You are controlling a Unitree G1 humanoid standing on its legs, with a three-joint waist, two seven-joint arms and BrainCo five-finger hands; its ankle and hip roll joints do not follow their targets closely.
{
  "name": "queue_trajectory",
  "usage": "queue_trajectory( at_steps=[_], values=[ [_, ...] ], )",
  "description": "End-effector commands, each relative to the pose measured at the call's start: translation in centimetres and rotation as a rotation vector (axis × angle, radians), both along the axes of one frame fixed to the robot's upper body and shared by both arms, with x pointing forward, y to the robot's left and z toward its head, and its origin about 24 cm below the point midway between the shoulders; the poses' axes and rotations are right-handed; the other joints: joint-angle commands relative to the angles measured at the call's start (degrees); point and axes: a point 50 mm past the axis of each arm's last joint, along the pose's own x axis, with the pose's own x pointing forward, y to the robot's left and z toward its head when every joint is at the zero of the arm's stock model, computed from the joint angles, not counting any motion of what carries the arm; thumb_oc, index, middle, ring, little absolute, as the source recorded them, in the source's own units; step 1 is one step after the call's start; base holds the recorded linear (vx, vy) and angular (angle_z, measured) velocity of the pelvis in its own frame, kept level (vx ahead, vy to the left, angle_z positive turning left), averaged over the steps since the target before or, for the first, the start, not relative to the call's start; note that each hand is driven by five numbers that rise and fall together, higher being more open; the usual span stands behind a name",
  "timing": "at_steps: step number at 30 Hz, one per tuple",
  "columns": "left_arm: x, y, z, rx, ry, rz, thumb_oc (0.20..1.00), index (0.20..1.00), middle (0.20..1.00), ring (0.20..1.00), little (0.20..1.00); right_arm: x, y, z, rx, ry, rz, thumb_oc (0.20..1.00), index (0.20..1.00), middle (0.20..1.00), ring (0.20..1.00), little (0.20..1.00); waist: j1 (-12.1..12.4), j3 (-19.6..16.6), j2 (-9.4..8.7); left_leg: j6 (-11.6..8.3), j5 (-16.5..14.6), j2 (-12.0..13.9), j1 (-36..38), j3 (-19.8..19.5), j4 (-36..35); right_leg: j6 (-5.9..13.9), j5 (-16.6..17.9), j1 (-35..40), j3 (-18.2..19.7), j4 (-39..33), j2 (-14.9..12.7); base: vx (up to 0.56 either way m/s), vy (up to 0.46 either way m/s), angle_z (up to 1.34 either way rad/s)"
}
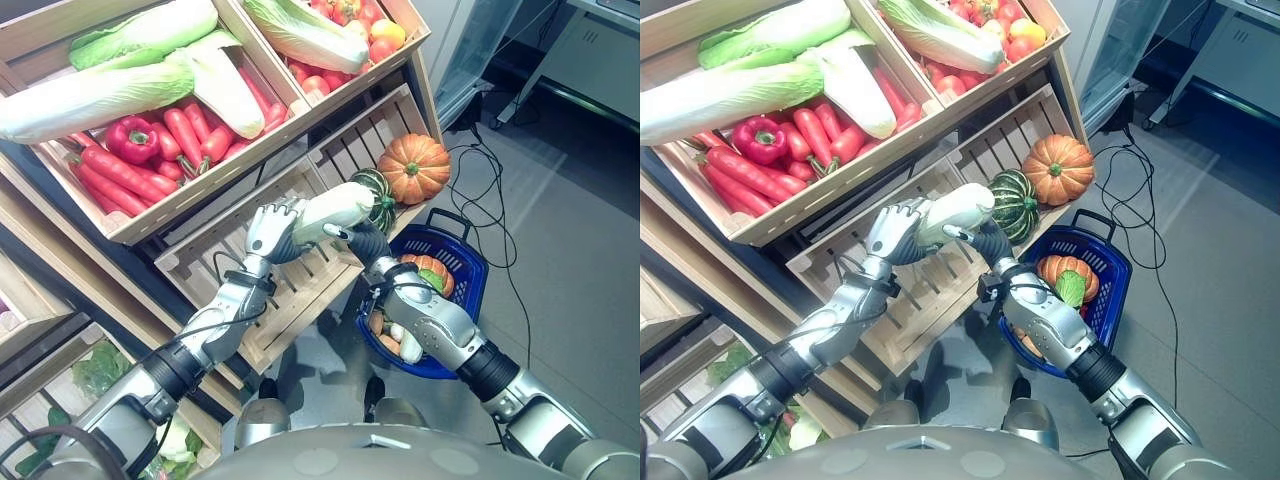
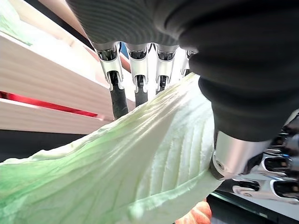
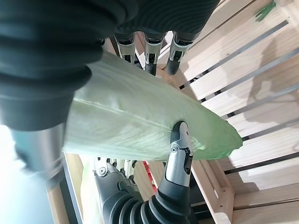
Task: Pick up fruits and vegetables into the basket
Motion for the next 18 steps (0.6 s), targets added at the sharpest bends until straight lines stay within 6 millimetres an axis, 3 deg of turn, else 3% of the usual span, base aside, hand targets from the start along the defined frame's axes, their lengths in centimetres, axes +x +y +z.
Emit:
queue_trajectory(
  at_steps=[1, 9, 11, 12, 13, 14, 18],
  values=[
    [-1.0, -5.9, 3.4, 0.056, -0.181, -0.330, 0.200, 0.200, 0.200, 0.200, 0.200, -0.8, 5.6, 6.1, 0.182, -0.239, 0.236, 0.200, 0.200, 0.200, 0.200, 0.200, 0.3, -0.1, -1.66, 1.85, -6.8, 0.9, -2.2, 0.8, 4.9, 5.22, -5.1, 1.0, 0.3, 4.7, -5.4, 0.00, 0.000, 0.00],
    [-0.9, -5.9, 2.5, 0.133, -0.148, -0.295, 0.200, 0.200, 0.200, 0.200, 0.200, -0.3, 5.6, 7.7, 0.189, -0.301, 0.166, 0.200, 0.200, 0.200, 0.200, 0.200, 0.1, -0.2, -1.12, 1.80, -6.7, 1.0, -2.1, 0.7, 4.7, 5.21, -5.1, 1.0, 0.5, 4.6, -5.4, 0.00, 0.000, 0.00],
    [-0.8, -5.7, 2.2, 0.139, -0.134, -0.277, 0.338, 0.338, 0.338, 0.338, 0.338, -0.1, 5.5, 8.0, 0.191, -0.311, 0.149, 0.200, 0.200, 0.200, 0.200, 0.200, 0.0, -0.1, -0.97, 1.75, -6.7, 1.0, -2.0, 0.7, 4.6, 5.15, -5.2, 0.9, 0.6, 4.7, -5.3, 0.00, 0.000, 0.00],
    [-0.7, -5.5, 2.0, 0.134, -0.118, -0.260, 0.736, 0.736, 0.736, 0.736, 0.736, 0.0, 5.4, 8.2, 0.194, -0.319, 0.136, 0.200, 0.200, 0.200, 0.200, 0.200, 0.0, -0.1, -0.87, 1.75, -6.6, 1.0, -2.0, 0.7, 4.5, 5.10, -5.2, 0.9, 0.5, 4.7, -5.3, 0.00, 0.000, 0.00],
    [-0.6, -5.4, 1.9, 0.132, -0.109, -0.251, 0.893, 0.893, 0.893, 0.893, 0.893, 0.1, 5.2, 8.3, 0.193, -0.326, 0.127, 0.200, 0.200, 0.200, 0.200, 0.200, 0.1, -0.1, -0.83, 1.73, -6.6, 1.1, -2.0, 0.7, 4.4, 5.09, -5.2, 0.9, 0.5, 4.6, -5.3, 0.00, 0.000, 0.00],
    [-0.5, -5.1, 1.6, 0.125, -0.091, -0.237, 1.000, 1.000, 1.000, 1.000, 1.000, 0.2, 5.0, 8.5, 0.191, -0.339, 0.112, 0.200, 0.200, 0.200, 0.200, 0.200, 0.1, -0.1, -0.76, 1.72, -6.6, 1.1, -2.0, 0.6, 4.3, 5.04, -5.3, 1.0, 0.5, 4.6, -5.3, 0.00, 0.000, 0.00],
    [-0.5, -4.2, 0.3, 0.101, 0.012, -0.182, 1.000, 1.000, 1.000, 1.000, 1.000, 0.6, 4.1, 9.0, 0.184, -0.358, 0.054, 0.200, 0.200, 0.200, 0.200, 0.200, 0.1, 0.0, -0.48, 1.62, -6.5, 1.2, -1.9, 0.7, 4.3, 4.86, -5.4, 1.0, 0.4, 4.7, -5.2, 0.00, 0.000, 0.00]
  ],
)
